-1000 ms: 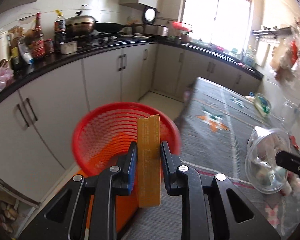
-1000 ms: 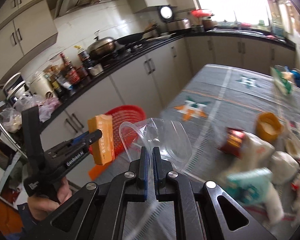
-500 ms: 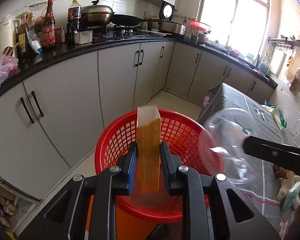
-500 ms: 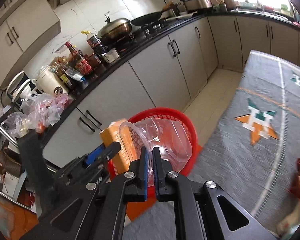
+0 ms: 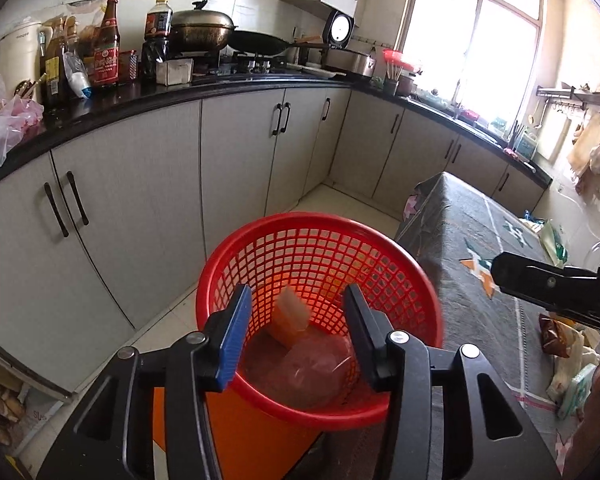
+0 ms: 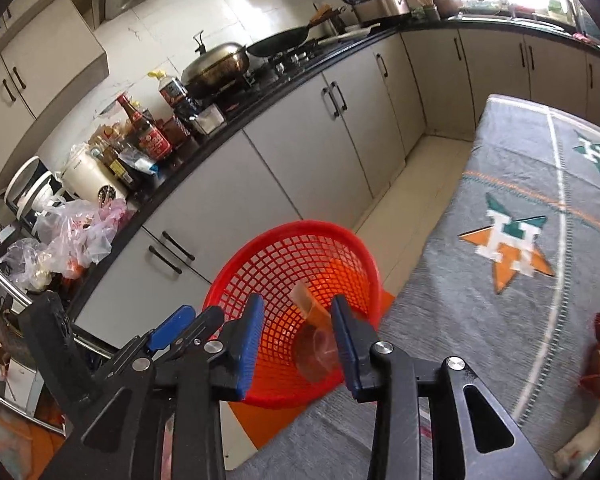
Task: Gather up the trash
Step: 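Carry box and cup to the red basket and open both grippers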
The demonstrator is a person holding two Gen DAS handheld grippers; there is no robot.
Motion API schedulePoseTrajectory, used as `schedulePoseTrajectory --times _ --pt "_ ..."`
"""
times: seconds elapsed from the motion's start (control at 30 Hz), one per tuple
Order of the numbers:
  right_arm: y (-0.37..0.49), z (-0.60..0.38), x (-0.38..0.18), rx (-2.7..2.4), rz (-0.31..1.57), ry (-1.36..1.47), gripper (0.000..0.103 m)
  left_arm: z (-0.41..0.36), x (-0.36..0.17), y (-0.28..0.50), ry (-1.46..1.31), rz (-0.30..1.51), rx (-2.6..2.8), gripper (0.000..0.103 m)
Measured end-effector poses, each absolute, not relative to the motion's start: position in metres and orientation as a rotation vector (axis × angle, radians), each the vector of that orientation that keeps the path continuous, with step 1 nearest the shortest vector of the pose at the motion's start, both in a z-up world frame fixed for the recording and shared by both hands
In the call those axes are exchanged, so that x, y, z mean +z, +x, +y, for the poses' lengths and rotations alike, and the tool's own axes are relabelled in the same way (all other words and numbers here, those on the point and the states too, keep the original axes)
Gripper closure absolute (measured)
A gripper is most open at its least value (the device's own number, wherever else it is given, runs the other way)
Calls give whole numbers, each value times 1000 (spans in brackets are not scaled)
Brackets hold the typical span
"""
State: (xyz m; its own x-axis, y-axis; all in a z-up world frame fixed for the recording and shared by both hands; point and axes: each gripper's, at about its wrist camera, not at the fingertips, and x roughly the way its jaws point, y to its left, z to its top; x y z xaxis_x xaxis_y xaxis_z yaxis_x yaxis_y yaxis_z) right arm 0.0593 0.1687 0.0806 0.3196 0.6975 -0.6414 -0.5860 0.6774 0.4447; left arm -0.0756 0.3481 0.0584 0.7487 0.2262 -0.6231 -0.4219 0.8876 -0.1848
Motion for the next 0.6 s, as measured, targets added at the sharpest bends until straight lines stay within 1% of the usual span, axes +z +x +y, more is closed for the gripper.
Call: schedulePoseTrajectory --times 0.13,0.37,0.43,0.6 --pt "40 142 83 821 870 111 65 326 63 -87 -315 610 345 49" --pt "5 88 80 819 839 120 65 271 64 -92 -281 620 232 48" --pt "-3 68 80 795 828 120 65 253 64 -90 -266 627 196 44" --pt "-15 9 77 738 810 172 65 199 62 -79 -197 662 84 43"
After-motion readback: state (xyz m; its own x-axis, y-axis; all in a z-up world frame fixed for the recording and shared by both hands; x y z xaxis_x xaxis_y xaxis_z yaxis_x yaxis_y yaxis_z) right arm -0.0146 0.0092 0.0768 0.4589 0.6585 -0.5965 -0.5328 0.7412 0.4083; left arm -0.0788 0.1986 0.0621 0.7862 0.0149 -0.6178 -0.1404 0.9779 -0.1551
